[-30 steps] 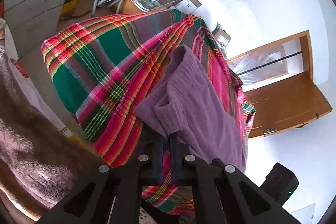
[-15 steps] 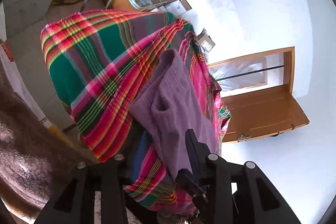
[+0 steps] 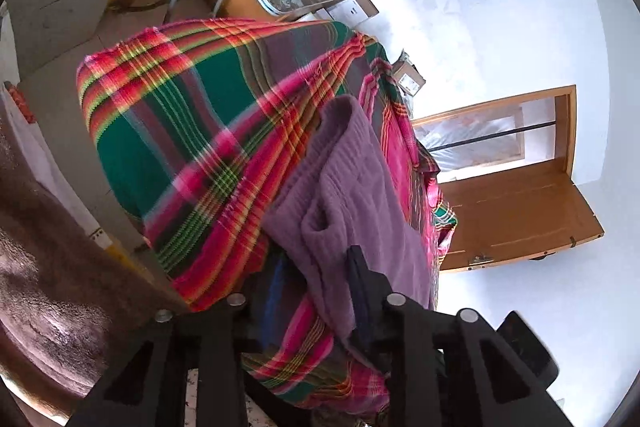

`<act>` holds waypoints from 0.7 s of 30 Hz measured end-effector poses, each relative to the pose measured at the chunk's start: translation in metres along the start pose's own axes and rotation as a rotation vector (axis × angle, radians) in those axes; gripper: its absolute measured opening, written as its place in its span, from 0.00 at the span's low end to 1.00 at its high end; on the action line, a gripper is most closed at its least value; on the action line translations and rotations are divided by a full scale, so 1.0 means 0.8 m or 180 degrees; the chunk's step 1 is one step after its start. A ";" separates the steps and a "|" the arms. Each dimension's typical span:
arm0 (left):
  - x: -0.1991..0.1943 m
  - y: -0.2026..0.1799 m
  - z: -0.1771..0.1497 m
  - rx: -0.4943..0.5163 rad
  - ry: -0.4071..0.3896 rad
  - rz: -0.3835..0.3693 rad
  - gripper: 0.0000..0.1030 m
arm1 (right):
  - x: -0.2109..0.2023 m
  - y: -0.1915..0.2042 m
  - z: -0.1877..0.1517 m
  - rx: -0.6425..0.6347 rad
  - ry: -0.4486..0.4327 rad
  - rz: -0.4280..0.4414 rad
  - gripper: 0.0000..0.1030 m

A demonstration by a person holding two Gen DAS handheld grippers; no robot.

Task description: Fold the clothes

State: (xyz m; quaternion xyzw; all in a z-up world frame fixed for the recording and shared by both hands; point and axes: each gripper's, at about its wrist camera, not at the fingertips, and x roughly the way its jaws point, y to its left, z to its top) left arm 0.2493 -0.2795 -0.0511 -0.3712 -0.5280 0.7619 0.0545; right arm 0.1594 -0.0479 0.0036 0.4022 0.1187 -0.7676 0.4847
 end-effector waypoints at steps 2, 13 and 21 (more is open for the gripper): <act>-0.001 0.005 0.000 -0.0021 0.0007 -0.0009 0.27 | 0.002 0.001 0.008 -0.0046 -0.0030 -0.0051 0.17; -0.004 0.016 0.001 -0.0009 0.0041 -0.0069 0.21 | 0.020 0.026 0.012 -0.0295 -0.0009 -0.0082 0.20; -0.008 0.008 0.006 0.0056 0.0086 -0.0091 0.21 | 0.025 0.048 0.010 -0.0582 -0.0080 -0.0250 0.30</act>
